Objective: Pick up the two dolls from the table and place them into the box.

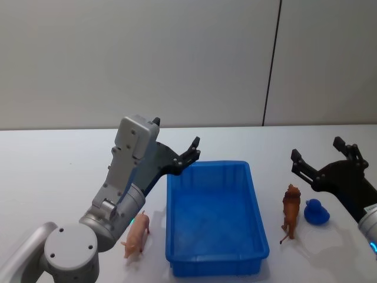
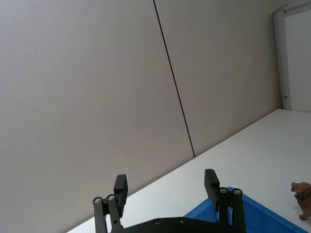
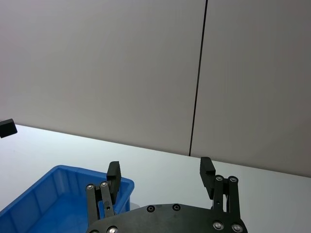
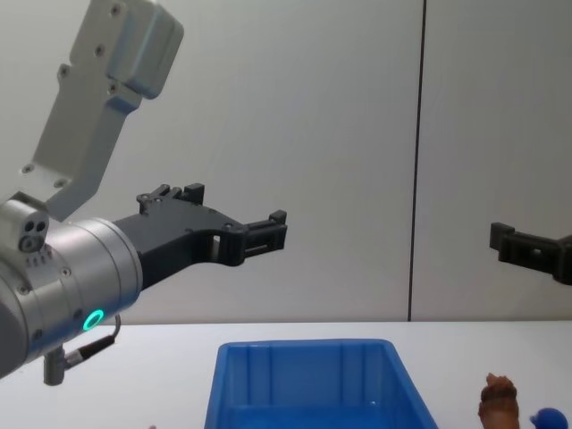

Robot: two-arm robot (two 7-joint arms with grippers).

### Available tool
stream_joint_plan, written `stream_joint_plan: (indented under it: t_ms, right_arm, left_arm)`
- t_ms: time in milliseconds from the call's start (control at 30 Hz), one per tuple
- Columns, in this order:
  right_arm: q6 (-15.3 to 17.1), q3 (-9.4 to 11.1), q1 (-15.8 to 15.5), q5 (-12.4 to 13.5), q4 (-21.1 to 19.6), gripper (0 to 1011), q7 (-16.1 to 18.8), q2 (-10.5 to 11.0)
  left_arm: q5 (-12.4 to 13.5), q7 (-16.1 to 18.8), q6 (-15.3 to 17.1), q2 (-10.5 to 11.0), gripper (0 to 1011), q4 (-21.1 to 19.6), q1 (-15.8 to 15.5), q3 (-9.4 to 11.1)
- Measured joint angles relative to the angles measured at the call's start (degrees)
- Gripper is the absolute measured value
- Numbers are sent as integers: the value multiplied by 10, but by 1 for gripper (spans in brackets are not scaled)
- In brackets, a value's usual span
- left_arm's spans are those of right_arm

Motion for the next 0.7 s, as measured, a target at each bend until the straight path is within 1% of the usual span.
stream_joint_plan:
  t_ms: [700]
  right_arm:
    - [0, 0, 0, 0, 0, 1001, 0, 0]
  left_arm:
    - [0, 0, 0, 0, 1001, 0, 0, 0]
